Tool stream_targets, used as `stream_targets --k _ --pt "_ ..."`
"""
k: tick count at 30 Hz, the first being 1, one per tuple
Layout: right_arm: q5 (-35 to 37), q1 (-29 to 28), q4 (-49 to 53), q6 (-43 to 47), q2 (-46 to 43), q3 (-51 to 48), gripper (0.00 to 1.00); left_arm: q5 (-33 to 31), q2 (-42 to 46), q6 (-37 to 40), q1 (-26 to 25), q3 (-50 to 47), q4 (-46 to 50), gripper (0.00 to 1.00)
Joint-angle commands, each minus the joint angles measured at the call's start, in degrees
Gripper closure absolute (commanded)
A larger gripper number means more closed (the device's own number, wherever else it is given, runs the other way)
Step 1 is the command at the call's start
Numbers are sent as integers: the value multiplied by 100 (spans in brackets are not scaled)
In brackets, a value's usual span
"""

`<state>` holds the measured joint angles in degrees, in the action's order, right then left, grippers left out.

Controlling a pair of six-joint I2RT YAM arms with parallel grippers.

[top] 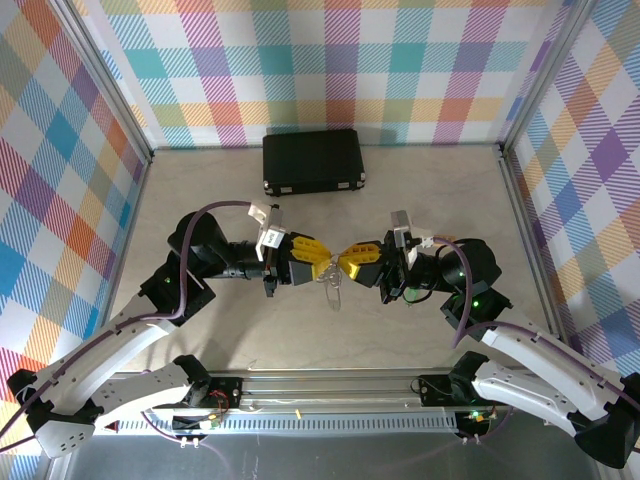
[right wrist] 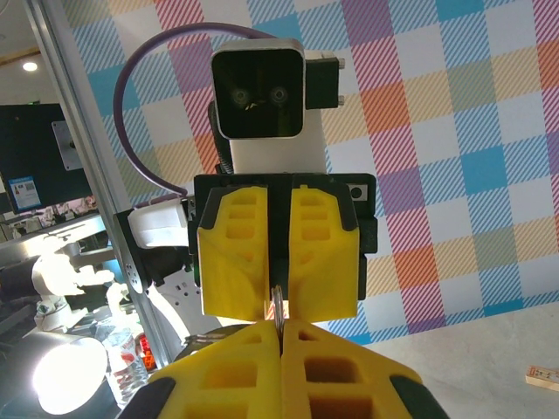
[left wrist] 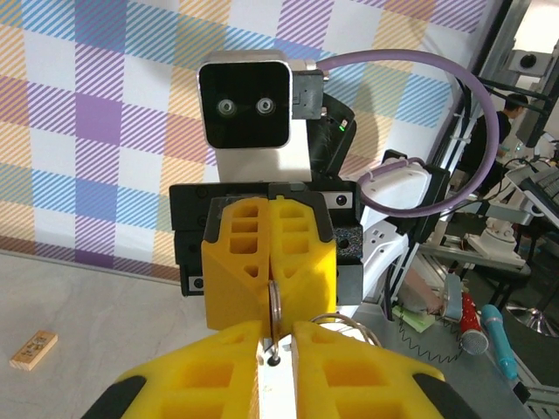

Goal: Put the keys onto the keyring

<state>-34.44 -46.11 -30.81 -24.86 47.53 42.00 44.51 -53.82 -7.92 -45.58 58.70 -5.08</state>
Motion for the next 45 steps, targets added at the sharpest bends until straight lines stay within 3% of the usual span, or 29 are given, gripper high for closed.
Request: stream_targets --k 1,10,19,22,25,34,38,45 --pt "86 -13 -277 -36 0 70 100 125 -8 63 -45 44 -302 84" --pt "73 -12 -277 -49 21 68 100 93 -131 184 -76 106 -305 88" --pt "69 -12 -237 -47 13 93 100 58 -127 340 -80 185 -97 100" --pt "72 -12 -144 -15 34 106 100 60 -138 507 -74 288 139 100" --pt "32 -12 463 236 -29 244 100 72 -177 817 -75 507 621 100" --pt "203 -12 3872 2151 -210 1437 68 244 -437 1881 -81 1333 2495 100" --pt "377 -12 4958 2842 -92 1936 64 336 -650 2352 -80 1785 3341 100" --pt "393 -12 5659 3473 125 2345 66 369 -749 2677 -74 2084 3981 100"
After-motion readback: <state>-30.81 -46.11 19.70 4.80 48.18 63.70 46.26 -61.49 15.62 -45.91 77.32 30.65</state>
